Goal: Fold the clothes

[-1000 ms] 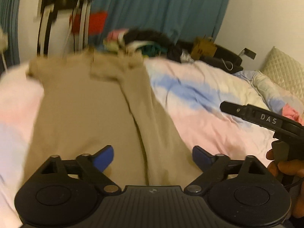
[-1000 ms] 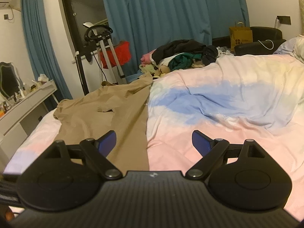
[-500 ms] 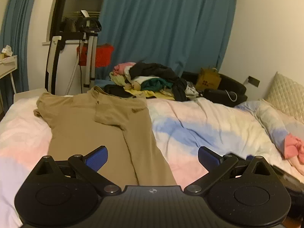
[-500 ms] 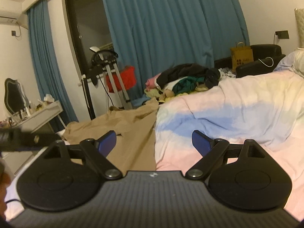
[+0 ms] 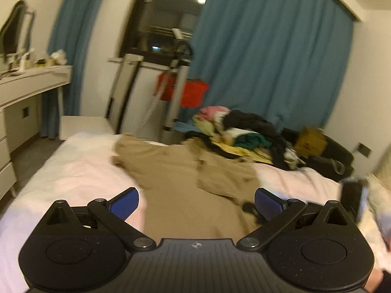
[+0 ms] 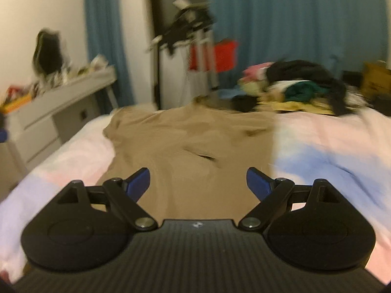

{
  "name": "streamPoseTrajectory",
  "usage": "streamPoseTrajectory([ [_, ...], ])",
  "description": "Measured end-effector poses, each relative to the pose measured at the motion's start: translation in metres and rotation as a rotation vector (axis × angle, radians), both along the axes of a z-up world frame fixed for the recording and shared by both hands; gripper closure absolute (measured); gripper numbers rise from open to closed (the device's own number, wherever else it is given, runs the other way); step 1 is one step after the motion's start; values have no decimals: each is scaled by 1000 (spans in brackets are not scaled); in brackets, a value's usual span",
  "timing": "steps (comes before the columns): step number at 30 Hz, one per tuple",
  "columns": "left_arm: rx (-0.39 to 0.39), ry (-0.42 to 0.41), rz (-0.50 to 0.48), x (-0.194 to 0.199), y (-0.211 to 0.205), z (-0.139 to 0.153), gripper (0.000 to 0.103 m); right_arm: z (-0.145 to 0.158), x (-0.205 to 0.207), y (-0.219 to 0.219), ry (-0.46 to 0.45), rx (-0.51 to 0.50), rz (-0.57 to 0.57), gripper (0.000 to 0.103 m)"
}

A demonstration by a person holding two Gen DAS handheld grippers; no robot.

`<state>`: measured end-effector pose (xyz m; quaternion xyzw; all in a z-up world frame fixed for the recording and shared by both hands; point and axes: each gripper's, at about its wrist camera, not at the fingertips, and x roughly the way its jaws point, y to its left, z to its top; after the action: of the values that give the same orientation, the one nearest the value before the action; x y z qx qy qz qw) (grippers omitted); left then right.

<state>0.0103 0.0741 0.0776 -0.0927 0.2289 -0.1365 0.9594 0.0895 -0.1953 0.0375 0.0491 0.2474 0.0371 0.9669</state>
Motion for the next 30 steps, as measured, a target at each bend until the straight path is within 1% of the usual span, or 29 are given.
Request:
streamPoseTrajectory([
  [2, 6, 6, 46, 11, 21, -13, 1, -6, 43, 25, 15, 1, 47, 16],
  [4, 21, 47, 85, 27, 35, -26, 1, -13, 84, 57, 13, -12, 105, 16],
  [5, 13, 61, 96, 34, 40, -32, 1, -16, 106, 79, 8, -29, 141, 16],
  [7, -29, 86, 114, 47, 52, -40, 1, -27, 150, 120, 26, -45, 218, 17],
  [8, -50, 99, 123, 53, 59, -44, 1, -32, 170, 136, 43, -35, 247, 21],
  [9, -63, 112, 142, 58, 64, -50, 1, -38, 188, 150, 64, -15, 270, 23],
  [10, -75, 124, 161, 63, 70, -55, 1, -44, 204, 164, 76, -22, 282, 25],
  [13, -114, 163, 217, 78, 87, -72, 1, -63, 246, 204, 87, -116, 287, 25],
  [15, -138, 189, 253, 86, 97, -82, 2, -75, 267, 221, 83, -200, 261, 31],
  [16, -149, 197, 262, 89, 100, -85, 2, -77, 274, 223, 80, -204, 244, 43],
  [17, -154, 199, 269, 90, 101, -87, 2, -78, 279, 223, 77, -196, 226, 58],
  [18, -159, 201, 276, 90, 103, -88, 2, -77, 282, 222, 71, -191, 205, 66],
  [19, -164, 203, 283, 90, 104, -89, 2, -75, 283, 220, 64, -186, 182, 83],
  [20, -165, 202, 280, 90, 104, -89, 2, -72, 284, 215, 51, -176, 162, 87],
  [22, -168, 201, 276, 88, 105, -88, 2, -63, 282, 197, 6, -144, 123, 88],
  [24, -165, 201, 271, 85, 104, -86, 2, -46, 270, 171, -75, -99, 75, 89],
  [28, -154, 187, 253, 76, 94, -77, 2, -17, 245, 103, -209, -21, -78, 89],
  [30, -122, 163, 222, 70, 81, -72, 2, -10, 232, 64, -249, 20, -170, 89],
])
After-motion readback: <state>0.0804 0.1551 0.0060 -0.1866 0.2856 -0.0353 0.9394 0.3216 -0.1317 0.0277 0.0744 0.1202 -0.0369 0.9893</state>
